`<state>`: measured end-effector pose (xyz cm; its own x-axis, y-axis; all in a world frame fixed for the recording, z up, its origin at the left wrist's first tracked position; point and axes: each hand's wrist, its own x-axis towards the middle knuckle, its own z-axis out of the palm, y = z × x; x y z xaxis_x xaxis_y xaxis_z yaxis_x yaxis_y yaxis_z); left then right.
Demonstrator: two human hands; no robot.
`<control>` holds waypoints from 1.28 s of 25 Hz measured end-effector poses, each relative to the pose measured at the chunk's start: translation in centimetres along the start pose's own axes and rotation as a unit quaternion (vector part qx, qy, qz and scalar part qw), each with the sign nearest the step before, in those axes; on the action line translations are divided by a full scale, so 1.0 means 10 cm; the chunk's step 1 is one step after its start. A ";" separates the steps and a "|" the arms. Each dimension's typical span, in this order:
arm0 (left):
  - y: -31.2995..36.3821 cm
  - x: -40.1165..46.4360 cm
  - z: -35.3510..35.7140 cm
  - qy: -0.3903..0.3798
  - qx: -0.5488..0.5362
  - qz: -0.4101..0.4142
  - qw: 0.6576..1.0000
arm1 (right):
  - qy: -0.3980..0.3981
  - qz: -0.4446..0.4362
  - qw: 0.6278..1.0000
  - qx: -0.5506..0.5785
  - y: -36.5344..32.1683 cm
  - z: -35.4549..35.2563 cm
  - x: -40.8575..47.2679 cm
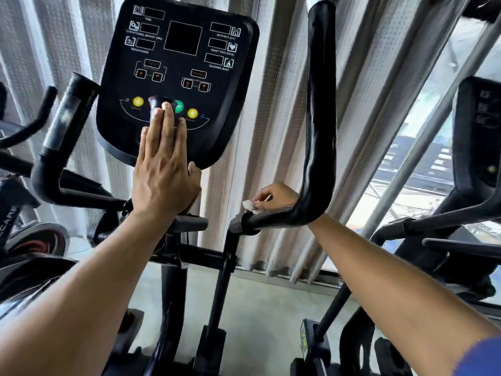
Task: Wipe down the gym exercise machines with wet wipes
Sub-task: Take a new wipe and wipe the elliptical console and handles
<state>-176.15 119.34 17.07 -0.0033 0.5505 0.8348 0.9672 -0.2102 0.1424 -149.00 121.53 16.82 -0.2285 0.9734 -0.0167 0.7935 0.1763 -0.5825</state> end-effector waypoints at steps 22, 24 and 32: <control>0.00 0.00 0.00 0.010 -0.023 -0.006 1.000 | -0.266 -0.141 0.904 0.302 -0.34 -1.00 -0.54; 0.00 0.00 0.00 0.012 -0.024 -0.004 1.000 | -0.258 -0.163 0.882 0.359 -0.34 -0.98 -0.64; 0.01 -0.01 0.01 0.010 -0.020 -0.003 1.000 | -0.013 -0.203 0.760 0.618 -0.14 -0.42 -0.96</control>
<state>-176.06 119.37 16.90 -0.0139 0.5359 0.8442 0.9565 -0.2390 0.1675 -145.55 112.52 21.20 -0.3370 0.8695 0.3611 -0.4769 0.1730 -0.8618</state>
